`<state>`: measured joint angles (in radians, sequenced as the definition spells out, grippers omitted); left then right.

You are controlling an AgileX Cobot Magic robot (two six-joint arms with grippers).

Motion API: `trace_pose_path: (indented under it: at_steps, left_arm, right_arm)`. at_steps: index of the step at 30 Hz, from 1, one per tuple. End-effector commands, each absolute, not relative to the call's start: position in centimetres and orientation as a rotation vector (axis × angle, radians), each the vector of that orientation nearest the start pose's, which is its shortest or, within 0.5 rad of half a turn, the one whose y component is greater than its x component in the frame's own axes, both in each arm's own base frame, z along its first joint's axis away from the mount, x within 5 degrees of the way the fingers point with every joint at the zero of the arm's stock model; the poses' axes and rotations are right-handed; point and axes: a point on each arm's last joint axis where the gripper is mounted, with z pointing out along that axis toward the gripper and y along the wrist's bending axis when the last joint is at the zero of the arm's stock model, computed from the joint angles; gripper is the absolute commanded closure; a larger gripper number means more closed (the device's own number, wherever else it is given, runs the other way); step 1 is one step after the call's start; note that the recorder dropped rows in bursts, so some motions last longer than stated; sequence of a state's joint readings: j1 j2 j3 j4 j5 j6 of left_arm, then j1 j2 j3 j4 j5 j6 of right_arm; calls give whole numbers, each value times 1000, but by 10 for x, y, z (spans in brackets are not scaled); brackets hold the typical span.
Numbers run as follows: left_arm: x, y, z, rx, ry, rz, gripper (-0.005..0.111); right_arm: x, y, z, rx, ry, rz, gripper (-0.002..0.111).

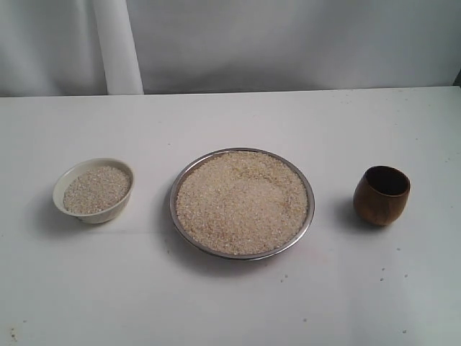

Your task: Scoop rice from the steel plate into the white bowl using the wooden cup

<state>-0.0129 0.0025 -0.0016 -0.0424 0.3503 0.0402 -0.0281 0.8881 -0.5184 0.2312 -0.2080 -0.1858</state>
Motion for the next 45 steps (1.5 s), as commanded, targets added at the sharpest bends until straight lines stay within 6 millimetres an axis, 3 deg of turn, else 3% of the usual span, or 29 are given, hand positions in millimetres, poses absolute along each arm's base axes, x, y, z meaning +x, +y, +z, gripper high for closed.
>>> trace_pose_path:
  at_steps: [1, 9, 16, 30, 37, 45]
  left_arm:
    - [53, -2, 182, 21, 1828, -26, 107]
    - [53, -2, 182, 21, 1828, -26, 107]
    - [53, -2, 182, 21, 1828, -26, 107]
    - [53, -2, 182, 21, 1828, -26, 107]
    - [53, -2, 182, 21, 1828, -26, 107]
    - [53, -2, 182, 21, 1828, -26, 107]
  right_arm:
    - [186, 2, 295, 39, 1661, 8, 3]
    - [174, 17, 246, -12, 1664, 58, 3]
    - [167, 15, 198, 21, 1692, 73, 3]
    - [190, 28, 143, -140, 1829, 79, 3]
    - [195, 29, 125, -135, 1849, 102, 3]
    - [193, 29, 98, -112, 1990, 116, 3]
